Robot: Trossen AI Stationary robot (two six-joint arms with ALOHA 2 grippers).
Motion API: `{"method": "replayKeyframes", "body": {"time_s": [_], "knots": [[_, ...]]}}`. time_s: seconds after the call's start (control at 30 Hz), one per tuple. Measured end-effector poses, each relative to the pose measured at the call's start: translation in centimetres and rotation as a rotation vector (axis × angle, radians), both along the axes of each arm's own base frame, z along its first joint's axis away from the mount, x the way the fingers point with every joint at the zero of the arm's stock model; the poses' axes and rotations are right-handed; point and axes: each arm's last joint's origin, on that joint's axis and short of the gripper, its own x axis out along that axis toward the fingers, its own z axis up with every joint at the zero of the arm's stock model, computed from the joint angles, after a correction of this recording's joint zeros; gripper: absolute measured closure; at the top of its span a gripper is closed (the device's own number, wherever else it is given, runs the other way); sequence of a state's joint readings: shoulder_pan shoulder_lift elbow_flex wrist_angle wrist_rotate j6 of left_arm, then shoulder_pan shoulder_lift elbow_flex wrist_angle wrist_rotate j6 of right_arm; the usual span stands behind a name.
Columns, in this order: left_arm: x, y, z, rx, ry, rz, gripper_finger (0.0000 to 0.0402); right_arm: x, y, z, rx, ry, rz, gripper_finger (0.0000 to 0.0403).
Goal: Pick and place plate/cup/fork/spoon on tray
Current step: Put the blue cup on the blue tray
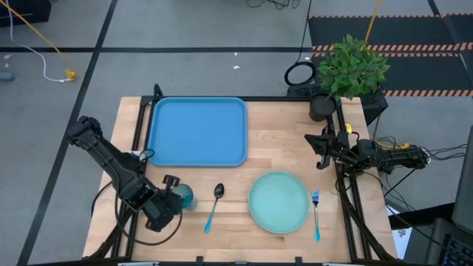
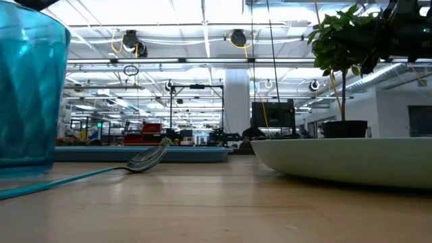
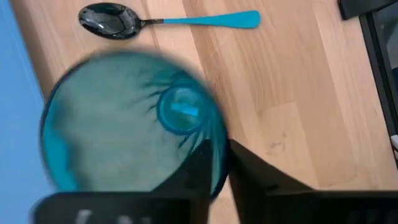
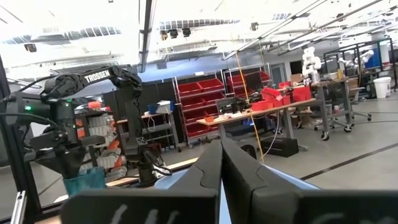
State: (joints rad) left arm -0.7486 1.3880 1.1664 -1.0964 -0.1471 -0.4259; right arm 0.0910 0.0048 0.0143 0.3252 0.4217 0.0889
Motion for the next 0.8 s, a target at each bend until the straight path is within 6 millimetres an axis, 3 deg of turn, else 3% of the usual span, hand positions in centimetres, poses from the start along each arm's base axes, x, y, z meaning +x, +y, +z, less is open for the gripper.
{"method": "replayKeyframes", "body": {"time_s": [0.07,0.4,0.63,0.8], "knots": [[0.0,0.0,0.1,0.002,-0.002,-0.01,0.0388,0.0,0.0,0.0,0.003,-0.001,0.001,0.0403],[1.1,0.8,2.9,-0.003,-0.055,-0.02,0.0393,0.0,0.0,0.0,0.003,0.0,0.0,0.0403],[0.9,3.5,5.8,0.161,-0.03,0.06,0.0386,0.0,0.0,0.0,-0.005,0.003,-0.003,0.0403],[0.7,6.1,6.9,0.28,0.059,0.118,0.039,0.0,0.0,0.0,-0.022,0.009,-0.008,0.0403]]}}
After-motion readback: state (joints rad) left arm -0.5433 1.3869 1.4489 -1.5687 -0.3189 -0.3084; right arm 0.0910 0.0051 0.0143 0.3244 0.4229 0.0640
